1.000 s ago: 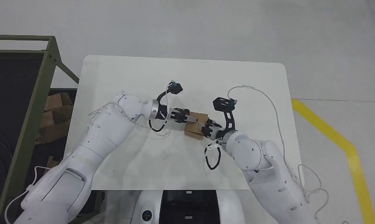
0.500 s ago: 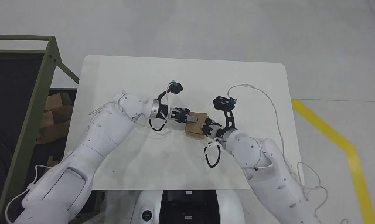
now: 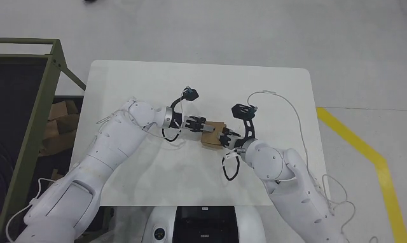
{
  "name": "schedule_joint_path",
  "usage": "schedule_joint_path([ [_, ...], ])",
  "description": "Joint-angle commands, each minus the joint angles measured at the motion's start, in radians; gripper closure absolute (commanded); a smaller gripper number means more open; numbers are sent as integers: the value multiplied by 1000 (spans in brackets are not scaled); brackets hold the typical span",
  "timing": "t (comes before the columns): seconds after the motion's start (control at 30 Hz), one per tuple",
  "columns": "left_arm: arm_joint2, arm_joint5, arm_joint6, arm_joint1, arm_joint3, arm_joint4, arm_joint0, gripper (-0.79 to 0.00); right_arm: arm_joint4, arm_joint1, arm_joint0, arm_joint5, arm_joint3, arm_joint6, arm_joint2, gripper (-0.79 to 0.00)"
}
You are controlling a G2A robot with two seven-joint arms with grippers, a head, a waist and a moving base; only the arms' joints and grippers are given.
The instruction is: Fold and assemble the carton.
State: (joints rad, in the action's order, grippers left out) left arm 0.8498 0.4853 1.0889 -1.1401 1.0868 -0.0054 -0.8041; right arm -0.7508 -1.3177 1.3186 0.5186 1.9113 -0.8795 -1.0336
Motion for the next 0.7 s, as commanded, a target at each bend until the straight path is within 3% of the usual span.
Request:
schedule_joint_path([
  [0.0,0,-1,0,0,0,2,0,-471,2,0,0,-1,-1,1,-1,0],
  [0.3,-1,-5,-4,0,5,7,-3,-499,10,2,4,-2,-4,6,-5,-6],
  [0.33,-1,-7,-4,0,6,8,-4,-508,10,2,5,-2,-3,6,-6,-157],
  [0.37,-1,-8,-5,0,7,8,-5,-517,9,3,7,0,0,7,-8,-234],
  [0.43,-2,-9,-4,0,9,9,-6,-551,7,4,13,2,7,8,-13,-317],
  [0.47,-2,-11,-5,0,10,11,-6,-551,6,5,16,2,11,8,-15,-348],
  [0.67,-3,-14,-4,0,15,17,-7,-545,-1,9,37,3,35,13,-27,-363],
])
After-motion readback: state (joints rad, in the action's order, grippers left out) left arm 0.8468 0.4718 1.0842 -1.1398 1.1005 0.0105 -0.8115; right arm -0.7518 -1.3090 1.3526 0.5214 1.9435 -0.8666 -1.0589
